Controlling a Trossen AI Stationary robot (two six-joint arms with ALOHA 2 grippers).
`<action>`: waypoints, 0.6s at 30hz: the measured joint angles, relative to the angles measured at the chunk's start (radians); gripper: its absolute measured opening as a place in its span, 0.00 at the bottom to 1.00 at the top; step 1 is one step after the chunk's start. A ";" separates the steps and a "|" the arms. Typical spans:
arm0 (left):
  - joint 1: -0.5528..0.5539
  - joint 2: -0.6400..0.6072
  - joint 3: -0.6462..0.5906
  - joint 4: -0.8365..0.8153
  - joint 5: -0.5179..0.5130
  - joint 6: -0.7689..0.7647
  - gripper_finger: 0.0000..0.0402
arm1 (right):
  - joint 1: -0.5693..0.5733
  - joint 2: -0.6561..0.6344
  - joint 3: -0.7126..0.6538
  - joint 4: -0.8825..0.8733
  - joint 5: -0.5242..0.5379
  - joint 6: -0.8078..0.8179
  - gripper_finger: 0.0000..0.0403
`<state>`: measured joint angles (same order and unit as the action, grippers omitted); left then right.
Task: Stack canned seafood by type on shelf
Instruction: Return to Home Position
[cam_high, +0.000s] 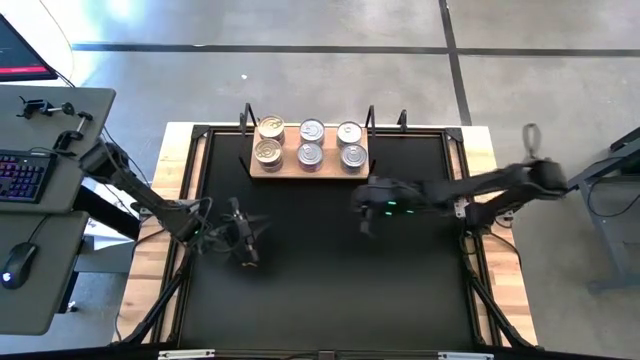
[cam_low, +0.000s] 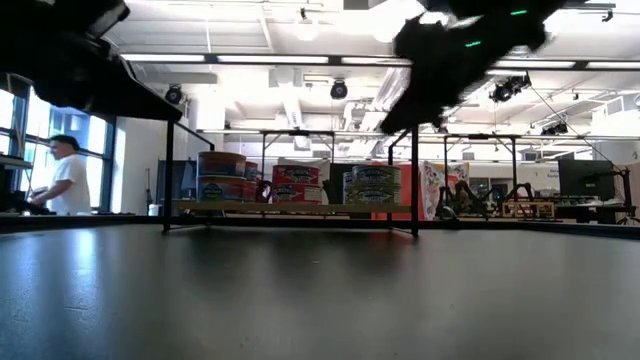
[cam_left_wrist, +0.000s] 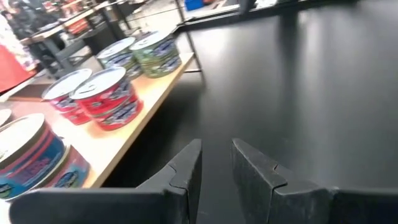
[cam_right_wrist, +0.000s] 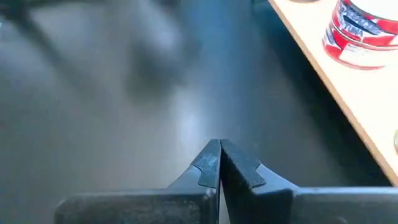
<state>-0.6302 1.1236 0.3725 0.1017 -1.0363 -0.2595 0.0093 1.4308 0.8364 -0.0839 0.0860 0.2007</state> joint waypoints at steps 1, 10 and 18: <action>0.011 0.000 0.000 0.000 -0.002 0.000 0.19 | 0.006 -0.063 -0.053 0.014 -0.001 0.012 0.00; 0.097 0.000 0.000 0.038 0.000 0.001 0.19 | -0.001 -0.526 -0.395 -0.006 0.078 -0.042 0.00; 0.108 0.000 0.000 0.080 0.015 0.001 0.19 | -0.004 -0.678 -0.501 -0.048 0.052 0.058 0.00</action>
<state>-0.5220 1.1236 0.3725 0.1813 -1.0214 -0.2584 0.0057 0.7529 0.3351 -0.1315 0.1378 0.2584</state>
